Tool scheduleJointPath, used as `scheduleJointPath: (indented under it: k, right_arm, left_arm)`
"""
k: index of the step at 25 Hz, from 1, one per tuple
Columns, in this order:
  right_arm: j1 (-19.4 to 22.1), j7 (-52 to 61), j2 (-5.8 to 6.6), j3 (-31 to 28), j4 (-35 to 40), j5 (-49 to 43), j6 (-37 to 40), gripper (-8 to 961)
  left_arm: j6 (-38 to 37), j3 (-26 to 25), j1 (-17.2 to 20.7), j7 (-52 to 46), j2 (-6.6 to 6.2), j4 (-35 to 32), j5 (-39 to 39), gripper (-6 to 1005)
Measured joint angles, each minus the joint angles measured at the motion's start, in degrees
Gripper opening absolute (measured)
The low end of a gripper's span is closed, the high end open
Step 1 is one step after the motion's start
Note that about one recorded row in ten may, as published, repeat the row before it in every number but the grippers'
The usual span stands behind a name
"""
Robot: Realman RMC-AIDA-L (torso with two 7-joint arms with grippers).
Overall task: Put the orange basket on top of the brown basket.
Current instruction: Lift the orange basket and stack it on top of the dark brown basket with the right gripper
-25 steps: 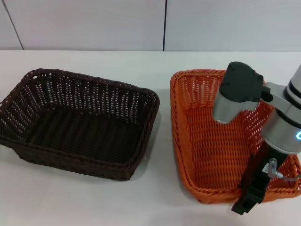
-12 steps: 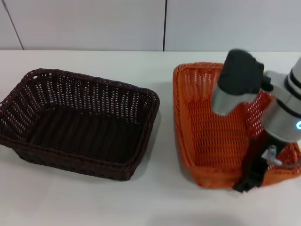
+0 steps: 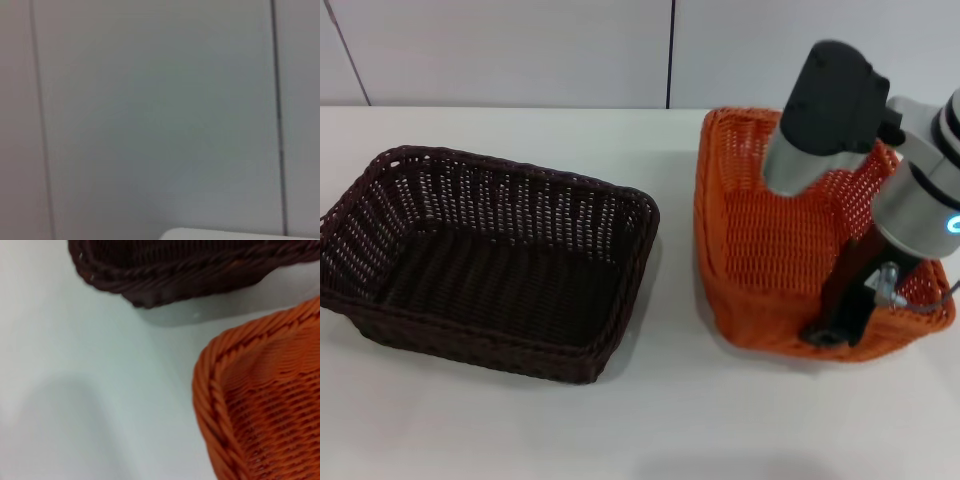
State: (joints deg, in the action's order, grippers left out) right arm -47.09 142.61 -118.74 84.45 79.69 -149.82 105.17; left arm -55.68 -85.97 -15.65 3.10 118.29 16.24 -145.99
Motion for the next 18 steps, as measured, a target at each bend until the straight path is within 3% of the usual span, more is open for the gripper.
scheduleJointPath:
  k: [4, 18]
  right_arm:
    - [-0.31, 1.14, 0.0, -0.28, 4.39, -1.79, -0.29, 168]
    - [-4.58, 1.96, 0.0, 0.56, 8.8, -6.85, -2.84, 121]
  left_arm:
    - [-0.35, -4.32, 0.34, 0.05, -0.01, 0.02, 0.03, 637]
    - [-0.67, -4.82, 0.44, 0.06, 0.01, -0.07, -0.27, 637]
